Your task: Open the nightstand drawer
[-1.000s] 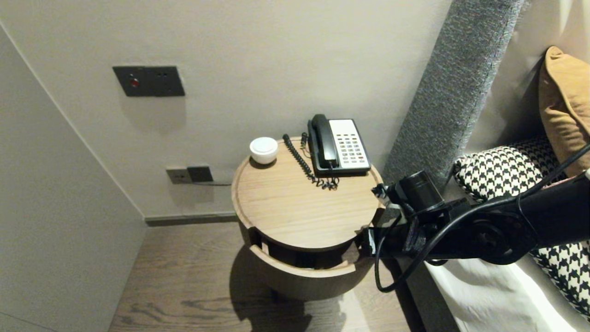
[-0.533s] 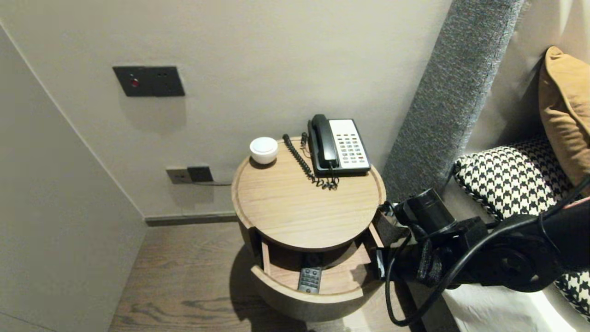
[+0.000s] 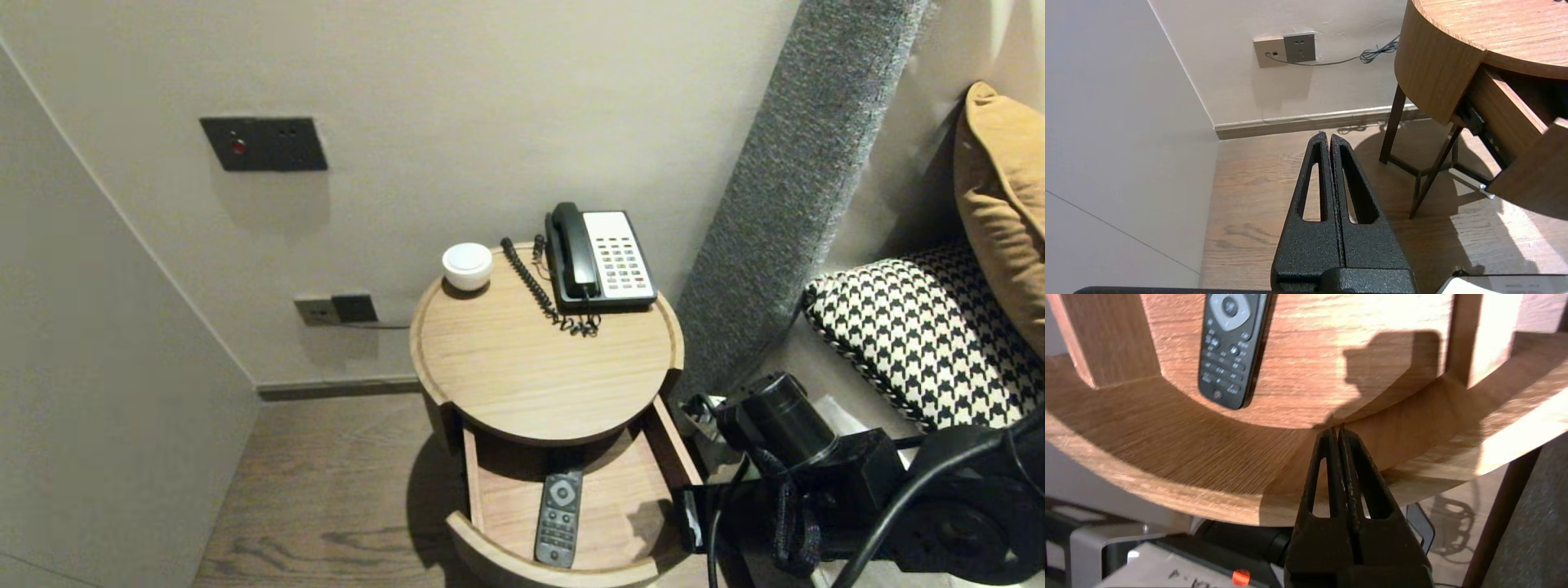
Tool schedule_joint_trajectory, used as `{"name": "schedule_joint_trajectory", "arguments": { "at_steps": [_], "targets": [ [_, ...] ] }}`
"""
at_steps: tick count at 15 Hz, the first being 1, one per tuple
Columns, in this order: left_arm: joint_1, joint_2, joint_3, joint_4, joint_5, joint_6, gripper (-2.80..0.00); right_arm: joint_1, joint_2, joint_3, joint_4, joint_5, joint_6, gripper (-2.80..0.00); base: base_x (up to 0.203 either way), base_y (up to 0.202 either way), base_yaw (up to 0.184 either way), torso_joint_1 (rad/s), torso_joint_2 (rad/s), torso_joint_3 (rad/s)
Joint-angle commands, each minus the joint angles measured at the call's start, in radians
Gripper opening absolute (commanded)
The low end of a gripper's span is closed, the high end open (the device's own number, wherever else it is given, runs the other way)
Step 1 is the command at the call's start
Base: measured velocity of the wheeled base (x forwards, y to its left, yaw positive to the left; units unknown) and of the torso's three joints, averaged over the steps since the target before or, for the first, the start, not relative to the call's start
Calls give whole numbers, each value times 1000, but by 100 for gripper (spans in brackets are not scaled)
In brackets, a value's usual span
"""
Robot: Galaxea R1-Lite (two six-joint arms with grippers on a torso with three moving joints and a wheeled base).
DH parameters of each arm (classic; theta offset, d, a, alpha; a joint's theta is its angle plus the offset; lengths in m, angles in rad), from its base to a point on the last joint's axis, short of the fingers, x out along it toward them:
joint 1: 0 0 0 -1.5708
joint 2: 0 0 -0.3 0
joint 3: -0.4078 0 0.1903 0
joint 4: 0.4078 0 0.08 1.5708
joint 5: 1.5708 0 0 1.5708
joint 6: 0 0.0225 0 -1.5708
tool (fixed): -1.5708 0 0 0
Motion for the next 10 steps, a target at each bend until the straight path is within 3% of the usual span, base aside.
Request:
{"name": "schedule_joint_trajectory", "arguments": {
  "at_steps": [1,10],
  "targets": [
    [0,0,0,0,0,1,-280,24,-31,38,-3,0,8,-280,0,0,0,0,0,0],
    [0,0,0,0,0,1,-280,80,-122,153,-3,-2,37,-280,0,0,0,0,0,0]
  ]
}}
